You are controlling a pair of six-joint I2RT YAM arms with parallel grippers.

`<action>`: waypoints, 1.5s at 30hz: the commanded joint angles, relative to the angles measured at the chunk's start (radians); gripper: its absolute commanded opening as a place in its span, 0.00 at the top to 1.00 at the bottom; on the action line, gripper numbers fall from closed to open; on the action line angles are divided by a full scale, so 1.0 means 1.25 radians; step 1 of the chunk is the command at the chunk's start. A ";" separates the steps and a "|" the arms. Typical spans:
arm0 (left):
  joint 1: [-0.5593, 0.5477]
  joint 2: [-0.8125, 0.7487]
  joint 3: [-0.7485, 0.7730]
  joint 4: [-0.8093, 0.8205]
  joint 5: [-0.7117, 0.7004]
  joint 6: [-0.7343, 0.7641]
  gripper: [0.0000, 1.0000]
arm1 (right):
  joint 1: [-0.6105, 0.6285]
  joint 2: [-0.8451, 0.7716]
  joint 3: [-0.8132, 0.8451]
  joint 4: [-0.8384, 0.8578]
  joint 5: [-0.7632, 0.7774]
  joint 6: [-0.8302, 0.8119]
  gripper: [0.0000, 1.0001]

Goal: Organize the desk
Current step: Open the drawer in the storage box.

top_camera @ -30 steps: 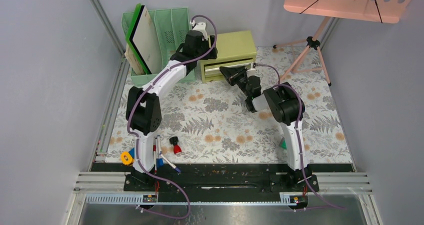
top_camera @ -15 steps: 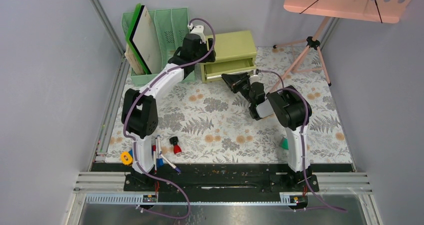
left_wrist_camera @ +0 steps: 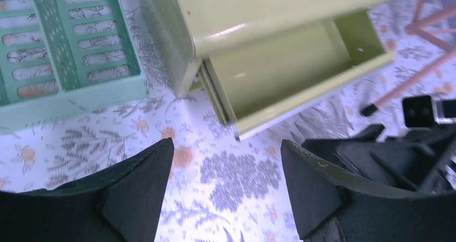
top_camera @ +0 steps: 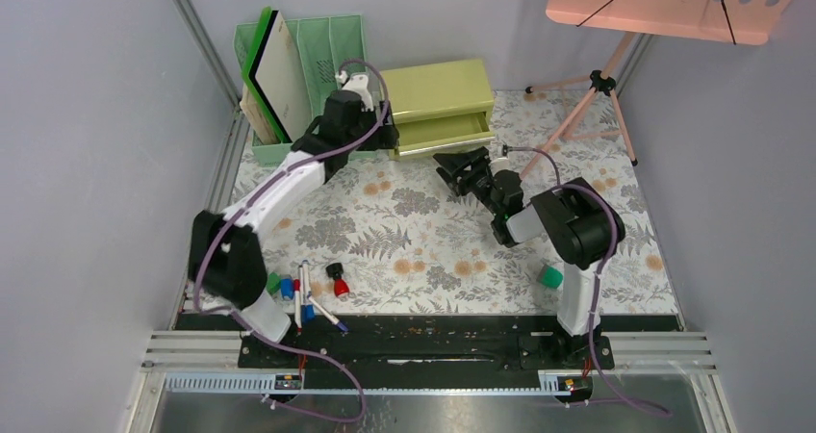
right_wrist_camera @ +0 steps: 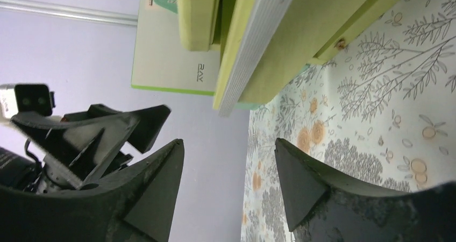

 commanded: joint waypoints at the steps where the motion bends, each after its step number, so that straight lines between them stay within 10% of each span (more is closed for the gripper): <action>1: 0.004 -0.220 -0.108 0.054 0.065 -0.037 0.24 | 0.009 -0.119 -0.065 -0.059 -0.025 -0.046 0.29; 20: 0.006 -0.935 -0.623 -0.277 0.018 -0.329 0.16 | 0.007 -0.840 -0.232 -1.098 -0.031 -0.407 0.11; 27: 0.006 -0.905 -0.656 -0.395 -0.028 -0.395 0.16 | 0.004 -0.981 -0.241 -1.318 0.061 -0.452 0.03; 45: 0.004 -0.576 -0.691 -0.367 -0.046 -0.396 0.25 | 0.001 -0.960 -0.307 -1.321 0.132 -0.470 0.01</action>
